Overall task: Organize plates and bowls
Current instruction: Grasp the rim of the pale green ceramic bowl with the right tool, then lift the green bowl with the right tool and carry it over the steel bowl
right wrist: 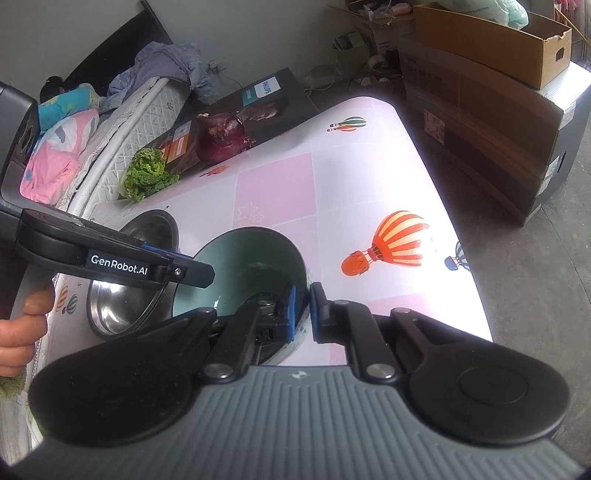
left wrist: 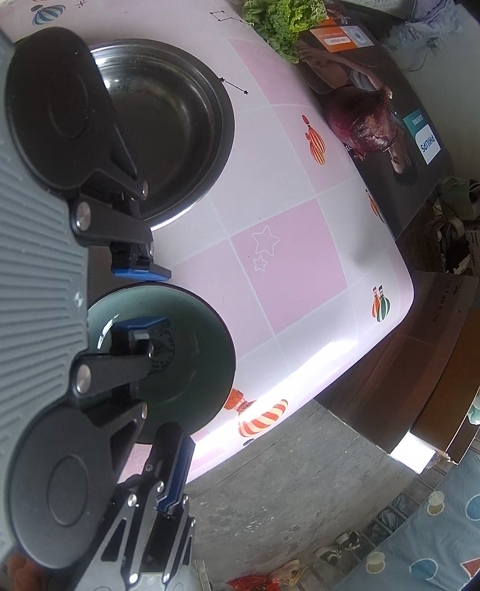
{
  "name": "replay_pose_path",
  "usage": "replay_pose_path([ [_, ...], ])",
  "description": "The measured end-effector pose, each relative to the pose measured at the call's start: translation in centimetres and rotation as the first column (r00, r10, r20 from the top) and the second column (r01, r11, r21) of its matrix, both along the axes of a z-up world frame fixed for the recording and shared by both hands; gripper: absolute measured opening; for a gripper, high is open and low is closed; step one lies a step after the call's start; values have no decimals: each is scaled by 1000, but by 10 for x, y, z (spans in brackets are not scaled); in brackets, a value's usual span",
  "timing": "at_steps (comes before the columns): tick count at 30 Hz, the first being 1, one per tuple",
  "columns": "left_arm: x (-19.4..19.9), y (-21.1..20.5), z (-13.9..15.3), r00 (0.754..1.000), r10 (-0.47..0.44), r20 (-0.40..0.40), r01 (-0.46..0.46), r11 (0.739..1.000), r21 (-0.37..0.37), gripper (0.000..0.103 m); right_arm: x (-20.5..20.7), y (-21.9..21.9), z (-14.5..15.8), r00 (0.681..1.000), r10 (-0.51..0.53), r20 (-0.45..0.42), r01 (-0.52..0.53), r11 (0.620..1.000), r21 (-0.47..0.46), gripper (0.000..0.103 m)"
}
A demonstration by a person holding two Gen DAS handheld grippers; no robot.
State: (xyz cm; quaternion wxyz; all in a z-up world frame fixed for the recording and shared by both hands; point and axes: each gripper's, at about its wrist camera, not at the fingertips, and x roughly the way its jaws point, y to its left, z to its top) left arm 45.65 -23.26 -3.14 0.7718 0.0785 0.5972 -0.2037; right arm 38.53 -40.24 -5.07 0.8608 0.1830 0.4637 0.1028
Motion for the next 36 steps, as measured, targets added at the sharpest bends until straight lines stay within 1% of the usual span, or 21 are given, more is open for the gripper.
replay_pose_path([
  [1, -1, 0, 0, 1000, -1, -3, 1, 1000, 1, 21, -1, 0, -1, 1000, 2, -9, -2, 1000, 9, 15],
  [3, -4, 0, 0, 1000, -3, -8, 3, 1000, 4, 21, -4, 0, -6, 999, 4, -47, -2, 1000, 31, 17],
  [6, -6, 1, -1, 1000, -1, -24, 1, 1000, 9, 21, -5, 1, -14, 996, 0, -89, 6, 998, 60, 19],
  [9, -8, 0, -3, 999, -2, -36, 3, 1000, 17, 21, -4, 3, -19, 994, -9, -110, 18, 996, 84, 21],
  [13, -10, -2, -11, 998, -3, -62, 6, 999, 35, 21, -4, 7, -21, 994, -3, -105, 10, 997, 73, 23],
  [18, -12, -3, -23, 995, 3, -97, 1, 999, 44, 21, -5, 5, -24, 995, -10, -95, 17, 996, 82, 23],
  [24, -17, -7, -25, 997, -11, -82, 17, 997, 71, 21, -6, 6, -23, 997, -10, -76, 16, 997, 71, 22],
  [36, -20, -3, -20, 997, -3, -76, 6, 999, 46, 21, -10, 5, -18, 998, -16, -55, 19, 999, 50, 21],
])
